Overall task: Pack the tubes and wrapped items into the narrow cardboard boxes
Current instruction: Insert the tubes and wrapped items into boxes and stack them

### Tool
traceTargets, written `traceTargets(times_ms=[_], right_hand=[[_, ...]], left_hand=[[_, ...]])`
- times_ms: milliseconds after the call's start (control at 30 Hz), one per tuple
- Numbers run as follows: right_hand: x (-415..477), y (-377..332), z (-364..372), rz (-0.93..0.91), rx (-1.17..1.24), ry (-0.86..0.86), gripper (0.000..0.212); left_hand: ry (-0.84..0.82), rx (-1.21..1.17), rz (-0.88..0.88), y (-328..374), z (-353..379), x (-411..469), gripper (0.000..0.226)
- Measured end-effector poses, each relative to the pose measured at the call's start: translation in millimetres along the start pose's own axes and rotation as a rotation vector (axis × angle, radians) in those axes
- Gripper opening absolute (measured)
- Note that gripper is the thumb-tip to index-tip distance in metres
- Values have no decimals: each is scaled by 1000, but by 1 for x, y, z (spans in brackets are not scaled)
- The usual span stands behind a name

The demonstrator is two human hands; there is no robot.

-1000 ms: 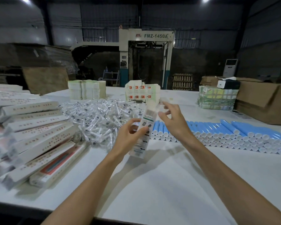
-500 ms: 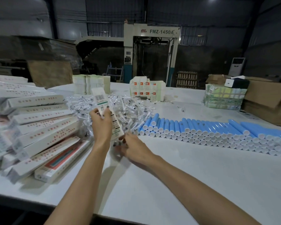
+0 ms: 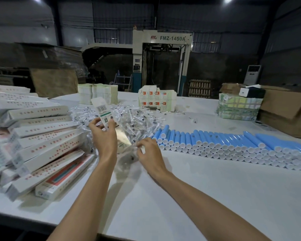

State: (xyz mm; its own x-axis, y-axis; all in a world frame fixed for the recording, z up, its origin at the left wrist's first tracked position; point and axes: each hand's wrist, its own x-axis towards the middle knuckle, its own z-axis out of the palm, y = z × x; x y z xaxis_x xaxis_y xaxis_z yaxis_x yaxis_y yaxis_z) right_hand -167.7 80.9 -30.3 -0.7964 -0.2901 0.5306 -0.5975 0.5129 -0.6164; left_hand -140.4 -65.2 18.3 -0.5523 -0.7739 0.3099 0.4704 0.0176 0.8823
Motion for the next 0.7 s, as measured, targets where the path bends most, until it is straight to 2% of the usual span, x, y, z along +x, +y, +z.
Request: traceTargets(times_ms=[133, 233, 300, 367, 433, 533, 700], right_hand=[[2, 5, -25, 205, 230, 103, 20], [4, 17, -59, 251, 231, 221, 18], [3, 27, -89, 291, 259, 332, 16], [-2, 36, -120, 308, 327, 448, 15], [-7, 41, -147, 282, 379, 545, 14], [-10, 33, -178, 154, 364, 661, 16], [-4, 2, -206, -123, 160, 737, 16]], left_hand=[[-88, -35, -42, 1, 5, -8, 32], [-209, -10, -58, 1, 11, -15, 22], [-311, -1, -110, 2, 14, -20, 17], [-481, 0, -193, 3, 18, -28, 22], [-660, 19, -226, 2, 24, -40, 32], [-861, 43, -184, -2, 31, -59, 38], [-1021, 133, -97, -8, 38, -85, 48]])
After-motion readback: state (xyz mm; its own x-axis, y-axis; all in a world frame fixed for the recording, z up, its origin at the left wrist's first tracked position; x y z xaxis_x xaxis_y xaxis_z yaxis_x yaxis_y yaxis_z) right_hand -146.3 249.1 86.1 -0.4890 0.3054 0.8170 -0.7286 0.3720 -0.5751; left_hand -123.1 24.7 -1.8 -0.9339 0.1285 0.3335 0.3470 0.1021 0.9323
